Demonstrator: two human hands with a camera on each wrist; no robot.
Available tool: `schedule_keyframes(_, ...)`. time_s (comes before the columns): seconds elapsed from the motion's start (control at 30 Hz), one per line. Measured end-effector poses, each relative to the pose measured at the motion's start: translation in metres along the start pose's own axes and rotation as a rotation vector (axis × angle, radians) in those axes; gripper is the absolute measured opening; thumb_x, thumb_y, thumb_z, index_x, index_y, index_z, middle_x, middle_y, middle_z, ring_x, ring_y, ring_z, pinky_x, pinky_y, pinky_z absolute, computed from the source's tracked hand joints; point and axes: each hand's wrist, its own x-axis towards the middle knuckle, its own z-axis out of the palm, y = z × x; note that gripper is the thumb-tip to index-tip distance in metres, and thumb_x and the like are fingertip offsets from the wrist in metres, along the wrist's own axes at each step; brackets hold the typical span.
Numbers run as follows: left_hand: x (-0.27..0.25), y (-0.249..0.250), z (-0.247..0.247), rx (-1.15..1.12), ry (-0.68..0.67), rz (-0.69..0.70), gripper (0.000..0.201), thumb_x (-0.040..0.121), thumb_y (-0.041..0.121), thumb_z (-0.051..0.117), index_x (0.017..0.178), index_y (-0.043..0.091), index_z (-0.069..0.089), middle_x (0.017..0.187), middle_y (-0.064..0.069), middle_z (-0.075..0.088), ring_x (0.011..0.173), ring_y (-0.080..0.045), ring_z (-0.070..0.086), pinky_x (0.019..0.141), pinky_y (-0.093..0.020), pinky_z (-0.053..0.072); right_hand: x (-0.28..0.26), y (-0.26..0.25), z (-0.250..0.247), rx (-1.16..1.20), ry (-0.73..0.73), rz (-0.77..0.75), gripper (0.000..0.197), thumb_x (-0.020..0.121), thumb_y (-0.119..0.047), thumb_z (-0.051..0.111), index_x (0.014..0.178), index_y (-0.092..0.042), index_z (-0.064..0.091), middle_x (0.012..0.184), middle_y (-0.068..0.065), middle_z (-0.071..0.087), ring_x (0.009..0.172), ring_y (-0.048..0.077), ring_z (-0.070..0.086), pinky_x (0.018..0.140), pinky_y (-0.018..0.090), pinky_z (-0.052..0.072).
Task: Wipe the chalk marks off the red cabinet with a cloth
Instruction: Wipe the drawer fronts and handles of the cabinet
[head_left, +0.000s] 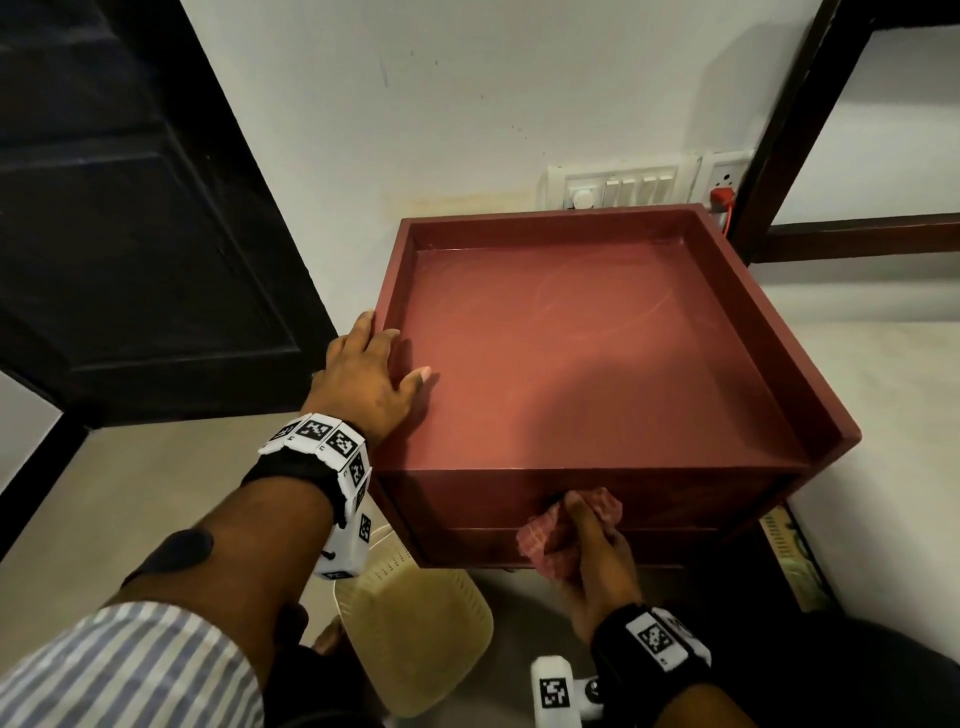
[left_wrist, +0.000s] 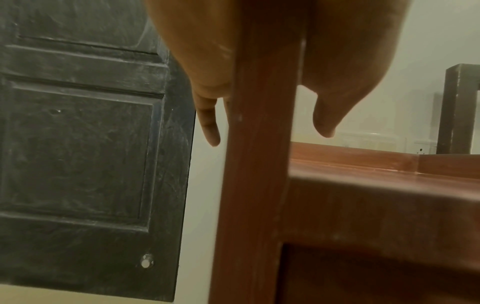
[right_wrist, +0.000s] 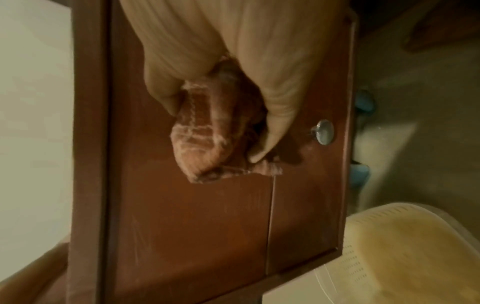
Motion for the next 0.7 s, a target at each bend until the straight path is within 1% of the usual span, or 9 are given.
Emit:
schedule_keyframes(0.07, 0.001, -0.001, 0.000, -0.007, 0.004, 0.002, 0.074, 0.098, 0.064, 0.050, 0.159, 0.026, 0.035, 0.175, 0.002, 0.007, 0.158, -0.029, 0.015, 0.120, -0.063, 0.033, -0.001, -0.013, 0.007, -0.106, -0.009, 0.028, 0.040, 0.078, -0.028, 0.078, 0.099, 0.004, 0.067, 0.093, 0.027, 0.071, 0.089, 0.046, 0.069, 0.081, 0.058, 0.056)
schedule_keyframes(0.13, 0.001, -0.002, 0.000, -0.019, 0.009, 0.002, 0.073, 0.098, 0.064, 0.051, 0.159, 0.026, 0.036, 0.175, 0.002, 0.009, 0.158, -0.029, 0.015, 0.120, -0.064, 0.033, 0.000, -0.027, 0.011, -0.143, -0.054, 0.119, 0.020, 0.089, -0.017, 0.066, 0.091, 0.003, 0.065, 0.091, 0.027, 0.069, 0.089, 0.044, 0.068, 0.086, 0.061, 0.053)
schedule_keyframes(0.23, -0.001, -0.002, 0.000, -0.040, 0.014, -0.003, 0.072, 0.099, 0.063, 0.051, 0.158, 0.026, 0.037, 0.175, 0.002, 0.009, 0.159, -0.028, 0.014, 0.121, -0.064, 0.032, 0.003, -0.042, 0.008, -0.254, -0.121, 0.211, 0.023, 0.091, -0.015, 0.064, 0.098, 0.006, 0.065, 0.102, 0.027, 0.069, 0.098, 0.044, 0.067, 0.092, 0.063, 0.050)
schedule_keyframes(0.3, -0.001, -0.001, 0.000, -0.045, 0.013, -0.005, 0.072, 0.099, 0.062, 0.051, 0.159, 0.026, 0.036, 0.175, 0.002, 0.009, 0.159, -0.028, 0.014, 0.122, -0.062, 0.032, 0.004, -0.046, 0.006, -0.374, -0.086, 0.169, 0.035, 0.084, -0.019, 0.074, 0.106, 0.007, 0.067, 0.102, 0.029, 0.070, 0.098, 0.047, 0.068, 0.090, 0.065, 0.050)
schedule_keyframes(0.4, 0.000, -0.001, 0.000, -0.049, 0.015, -0.001, 0.071, 0.099, 0.061, 0.052, 0.159, 0.025, 0.037, 0.175, 0.001, 0.010, 0.159, -0.029, 0.015, 0.122, -0.062, 0.032, -0.003, -0.053, 0.008, -0.740, 0.056, -0.077, 0.057, 0.062, -0.049, 0.088, 0.090, -0.001, 0.073, 0.086, 0.019, 0.074, 0.080, 0.034, 0.072, 0.079, 0.047, 0.059)
schedule_keyframes(0.5, 0.000, -0.002, 0.001, -0.060, 0.027, 0.008, 0.070, 0.099, 0.061, 0.053, 0.157, 0.024, 0.040, 0.174, -0.001, 0.014, 0.158, -0.030, 0.016, 0.121, -0.064, 0.032, -0.023, -0.057, 0.012, -1.047, 0.214, -0.258, 0.058, 0.064, -0.051, 0.085, 0.093, -0.003, 0.070, 0.093, 0.016, 0.071, 0.091, 0.032, 0.068, 0.069, 0.028, 0.048)
schedule_keyframes(0.6, -0.001, -0.004, 0.001, -0.082, 0.046, 0.017, 0.068, 0.099, 0.060, 0.053, 0.155, 0.023, 0.043, 0.173, -0.002, 0.017, 0.158, -0.030, 0.018, 0.122, -0.062, 0.032, -0.040, -0.036, 0.008, -0.933, 0.268, -0.420, 0.052, 0.066, -0.036, 0.088, 0.101, -0.011, 0.059, 0.098, 0.012, 0.067, 0.096, 0.032, 0.066, 0.073, 0.027, 0.046)
schedule_keyframes(0.67, -0.001, -0.004, 0.002, -0.108, 0.058, 0.023, 0.066, 0.099, 0.057, 0.055, 0.154, 0.022, 0.046, 0.173, -0.003, 0.019, 0.157, -0.030, 0.019, 0.123, -0.060, 0.032, -0.043, -0.018, 0.001, -0.799, 0.262, -0.609, 0.058, 0.065, -0.020, 0.088, 0.106, -0.020, 0.048, 0.106, 0.005, 0.058, 0.097, 0.029, 0.063, 0.082, 0.034, 0.051)
schedule_keyframes(0.7, 0.000, -0.004, 0.002, -0.120, 0.062, 0.024, 0.065, 0.100, 0.056, 0.055, 0.154, 0.022, 0.046, 0.173, -0.003, 0.019, 0.157, -0.030, 0.019, 0.123, -0.059, 0.031, -0.042, -0.013, -0.001, -0.815, 0.258, -0.712, 0.059, 0.064, -0.014, 0.087, 0.110, -0.021, 0.050, 0.112, 0.005, 0.054, 0.099, 0.027, 0.061, 0.086, 0.038, 0.053)
